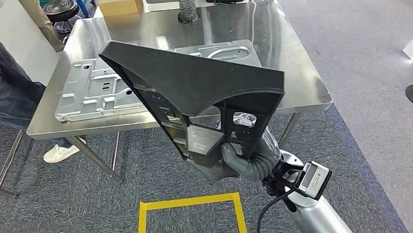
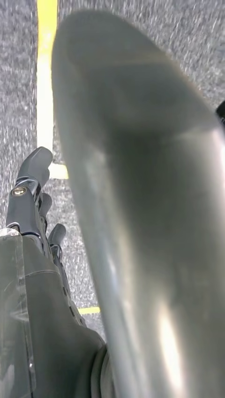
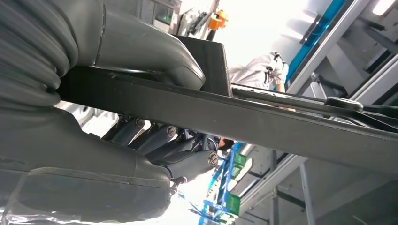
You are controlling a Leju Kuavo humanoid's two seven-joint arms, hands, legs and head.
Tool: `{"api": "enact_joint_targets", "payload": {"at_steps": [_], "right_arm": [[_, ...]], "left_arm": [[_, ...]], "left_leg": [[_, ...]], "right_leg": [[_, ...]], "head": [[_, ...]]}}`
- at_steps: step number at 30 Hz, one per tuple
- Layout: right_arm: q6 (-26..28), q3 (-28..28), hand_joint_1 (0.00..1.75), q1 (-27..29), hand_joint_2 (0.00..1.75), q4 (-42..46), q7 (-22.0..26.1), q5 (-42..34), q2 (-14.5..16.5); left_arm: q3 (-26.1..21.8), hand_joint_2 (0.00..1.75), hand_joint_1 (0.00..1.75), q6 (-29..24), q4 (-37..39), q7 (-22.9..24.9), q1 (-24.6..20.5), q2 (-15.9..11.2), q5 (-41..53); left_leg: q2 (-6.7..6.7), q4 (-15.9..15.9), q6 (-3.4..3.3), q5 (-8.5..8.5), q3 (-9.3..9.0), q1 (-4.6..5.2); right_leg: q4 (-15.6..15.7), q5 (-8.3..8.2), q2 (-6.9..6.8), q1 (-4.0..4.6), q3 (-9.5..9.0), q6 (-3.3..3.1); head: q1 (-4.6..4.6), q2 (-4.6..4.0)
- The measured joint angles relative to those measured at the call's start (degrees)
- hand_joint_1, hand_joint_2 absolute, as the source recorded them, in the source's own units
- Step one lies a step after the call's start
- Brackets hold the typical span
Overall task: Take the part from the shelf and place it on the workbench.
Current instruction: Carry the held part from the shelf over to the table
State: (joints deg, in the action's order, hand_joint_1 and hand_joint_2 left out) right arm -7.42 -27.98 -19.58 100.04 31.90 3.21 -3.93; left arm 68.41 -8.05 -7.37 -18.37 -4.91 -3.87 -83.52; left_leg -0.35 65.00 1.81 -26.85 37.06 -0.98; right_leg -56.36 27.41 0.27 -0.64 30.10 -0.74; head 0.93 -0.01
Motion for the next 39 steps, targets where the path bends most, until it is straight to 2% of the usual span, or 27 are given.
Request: {"api": "enact_joint_targets", "payload": {"at_steps": [1,2,5,7,9,11,12,13,14,15,16,17,18,19,21,23,24,26,27,28,29,31,32,34,35,37,39], "right_arm": [[0.16,0.09,1.75,-0.01,1.75,0.02,0.10,0.13,0.01],[0.33,0.22,1.75,0.00,1.75,0.06,0.17,0.32,0.01],[0.68,0.78,1.75,0.17,1.75,0.20,0.21,0.93,0.01],[0.80,1.19,1.75,0.23,1.75,0.41,0.22,1.10,-0.01],[0.87,1.60,1.75,0.23,1.75,0.65,0.27,1.16,-0.01],[0.98,2.07,1.75,0.51,1.75,0.78,0.28,1.35,-0.02],[1.09,2.28,1.75,0.71,1.75,0.87,0.25,1.50,-0.02],[1.21,2.47,1.75,0.88,1.75,1.02,0.21,1.65,-0.03],[1.32,2.62,1.75,0.98,1.75,1.25,0.14,1.77,-0.04],[1.40,2.79,1.75,1.01,1.75,1.57,0.01,1.88,-0.04],[1.44,3.02,1.75,1.00,1.75,1.85,-0.12,1.97,-0.05],[1.47,3.26,1.75,0.99,1.75,2.12,-0.28,2.06,-0.05],[1.48,3.54,1.75,1.02,1.75,2.38,-0.42,2.12,-0.06],[1.48,3.80,1.75,1.07,1.75,2.57,-0.50,2.16,-0.10],[1.41,4.21,1.75,1.26,1.75,2.93,-0.56,2.19,-0.20],[1.15,4.54,1.75,1.35,1.75,3.08,-0.45,2.17,-0.24],[0.97,4.67,1.75,1.38,1.75,3.11,-0.38,2.16,-0.25],[0.68,4.78,1.75,1.51,1.75,3.11,-0.31,2.14,-0.25],[0.60,4.79,1.75,1.61,1.75,3.10,-0.30,2.14,-0.25],[0.56,4.79,1.75,1.71,1.75,3.10,-0.30,2.14,-0.25],[0.56,4.81,1.75,1.76,1.75,3.10,-0.29,2.14,-0.25],[0.57,4.84,1.75,1.78,1.75,3.11,-0.29,2.16,-0.25],[0.59,4.86,1.75,1.78,1.75,3.12,-0.27,2.20,-0.25],[0.63,4.92,1.75,1.80,1.75,3.25,-0.24,2.30,-0.25],[0.64,5.01,1.75,1.82,1.75,3.42,-0.23,2.32,-0.25],[0.65,5.33,1.75,1.84,1.75,4.07,-0.28,2.32,-0.25],[0.62,5.86,1.75,1.70,1.75,4.97,-0.31,2.28,-0.25]], "left_arm": [[0.00,0.00,0.00,-0.04,0.00,0.01,0.00,-0.01,0.00],[0.00,0.00,0.00,-0.07,0.00,0.02,-0.01,-0.02,0.00],[0.00,0.00,0.00,-0.14,0.00,0.12,0.04,-0.04,0.00],[0.00,0.00,0.00,-0.19,0.00,0.18,0.05,-0.05,0.00],[0.00,0.00,0.00,-0.21,0.00,0.21,-0.03,-0.04,0.00],[0.00,0.00,0.00,-0.22,0.00,0.29,-0.05,-0.05,0.00],[0.00,0.00,0.00,-0.22,0.00,0.33,-0.01,-0.05,0.00],[0.00,0.00,0.00,-0.21,0.00,0.37,0.03,-0.06,0.00],[0.00,0.00,0.00,-0.20,0.00,0.39,0.05,-0.06,0.00],[0.01,0.00,0.00,-0.15,0.00,0.39,0.03,-0.06,0.00],[0.02,0.00,0.00,-0.10,0.00,0.39,-0.03,-0.06,0.00],[0.06,0.00,0.00,-0.01,0.00,0.39,-0.11,-0.06,0.00],[0.12,0.00,0.00,0.08,0.00,0.39,-0.20,-0.07,0.00],[0.19,0.00,0.00,0.14,0.00,0.40,-0.25,-0.08,0.00],[0.31,0.00,0.00,0.21,0.00,0.53,-0.34,-0.10,0.00],[0.36,0.00,0.00,0.19,0.00,0.73,-0.51,-0.08,0.00],[0.37,0.00,0.00,0.14,0.00,0.81,-0.59,-0.08,0.00],[0.37,0.00,0.00,0.01,0.00,0.91,-0.55,-0.09,0.00],[0.37,0.00,0.00,-0.03,0.00,0.95,-0.44,-0.10,0.00],[0.37,0.00,0.00,-0.05,0.00,0.98,-0.35,-0.10,0.00],[0.37,0.00,0.00,-0.05,0.00,1.02,-0.29,-0.10,0.00],[0.37,0.00,0.00,-0.05,0.00,1.03,-0.28,-0.14,0.00],[0.38,0.00,0.00,-0.05,0.00,1.03,-0.30,-0.17,0.00],[0.40,0.00,0.00,-0.05,0.01,1.04,-0.27,-0.25,0.00],[0.43,0.00,0.00,-0.05,0.01,1.07,-0.22,-0.26,0.00],[0.51,0.00,0.00,-0.05,0.01,1.15,-0.16,-0.27,0.00],[0.61,0.00,0.00,-0.05,0.00,1.20,-0.29,-0.26,0.00]], "left_leg": [[0.02,-3.73,-0.19,1.83,-1.42,0.08],[0.01,-6.20,-0.49,2.73,-2.45,0.19],[-0.10,-7.67,-1.66,2.18,-3.31,0.38],[-0.12,-8.10,-2.49,1.87,-4.18,0.23],[-0.10,-8.37,-3.08,1.51,-4.98,0.21],[-0.11,-8.37,-3.28,1.00,-5.41,0.32],[-0.13,-8.35,-3.27,0.70,-5.71,0.36],[-0.16,-8.34,-3.20,0.38,-6.09,0.37],[-0.18,-8.33,-3.10,0.01,-6.60,0.37],[-0.20,-8.33,-2.94,-0.41,-7.18,0.37],[-0.20,-8.31,-2.72,-0.83,-7.72,0.41],[-0.22,-8.32,-2.43,-1.21,-8.07,0.46],[-0.21,-8.39,-2.07,-1.53,-8.23,0.51],[-0.20,-8.24,-1.68,-1.63,-8.32,0.57],[-0.13,-7.81,-0.94,-1.88,-8.63,0.60],[-0.05,-4.98,-0.33,-2.92,-7.77,0.50],[-0.02,-2.09,-0.06,-3.97,-6.18,0.40],[-0.01,4.88,0.34,-6.45,-1.55,0.34],[0.00,6.99,0.41,-7.09,0.41,0.33],[0.00,7.38,0.33,-6.77,1.54,0.33],[0.00,5.77,0.18,-5.19,1.68,0.33],[0.01,-1.28,-0.47,0.13,-0.29,0.37],[0.04,-4.39,-0.75,1.46,-1.31,0.50],[0.06,-7.16,-1.32,2.02,-2.33,0.75],[0.04,-7.20,-1.58,1.60,-2.47,0.82],[-0.06,-7.57,-2.27,2.41,-3.16,0.63],[-0.09,-7.76,-2.74,2.22,-3.86,0.52]], "right_leg": [[-0.06,0.49,0.05,0.08,-0.49,0.28],[-0.03,0.87,0.09,0.15,-0.82,0.61],[-0.29,0.96,0.14,0.29,-1.19,1.64],[-2.30,1.72,0.10,0.20,-0.64,2.10],[-8.07,4.40,0.06,0.06,2.41,2.45],[-15.53,7.07,0.06,-0.06,7.35,2.82],[-17.57,7.24,0.05,-0.12,9.16,2.96],[-17.28,6.14,0.04,-0.14,9.80,2.98],[-14.63,3.89,0.03,-0.15,9.22,2.93],[-10.44,0.97,0.00,-0.14,7.79,2.79],[-6.44,-1.04,-0.06,-0.05,6.32,2.54],[-3.36,-2.00,-0.14,0.10,5.17,2.19],[-1.64,-2.37,-0.22,0.26,4.55,1.79],[-1.23,-1.97,-0.25,0.37,4.45,1.36],[-0.86,-2.34,-0.21,0.26,3.88,0.58],[-0.54,-2.20,-0.21,0.06,2.83,-0.08],[-0.41,-2.05,-0.24,0.01,2.41,-0.32],[-0.39,-1.58,-0.22,0.04,1.97,-0.57],[-0.40,-1.29,-0.17,0.05,1.70,-0.58],[-0.40,-0.96,-0.11,0.06,1.37,-0.56],[-0.40,-0.60,-0.05,0.07,0.91,-0.50],[-0.38,0.15,-0.04,0.11,-0.12,-0.28],[-0.42,0.50,-0.02,0.19,-0.55,-0.07],[-0.70,0.98,0.02,0.33,-0.89,0.57],[-1.05,1.02,0.05,0.42,-0.97,0.94],[-2.38,1.37,0.02,0.37,-0.83,1.57],[-6.30,3.35,0.00,0.24,1.17,2.11]], "head": [[-0.01,0.00],[-0.02,0.00],[-0.06,0.01],[-0.26,0.01],[-0.46,0.01],[-0.52,0.01],[-0.52,0.01],[-0.55,0.01],[-0.57,0.01],[-0.59,0.01],[-0.57,0.00],[-0.56,0.00],[-0.57,0.00],[-0.55,0.00],[-0.55,0.01],[-0.34,0.01],[-0.26,0.01],[-0.15,0.01],[-0.14,0.01],[-0.14,0.01],[-0.14,0.01],[-0.15,0.01],[-0.17,0.00],[-0.15,0.01],[-0.24,0.00],[-0.38,0.00],[-0.63,0.00]]}}
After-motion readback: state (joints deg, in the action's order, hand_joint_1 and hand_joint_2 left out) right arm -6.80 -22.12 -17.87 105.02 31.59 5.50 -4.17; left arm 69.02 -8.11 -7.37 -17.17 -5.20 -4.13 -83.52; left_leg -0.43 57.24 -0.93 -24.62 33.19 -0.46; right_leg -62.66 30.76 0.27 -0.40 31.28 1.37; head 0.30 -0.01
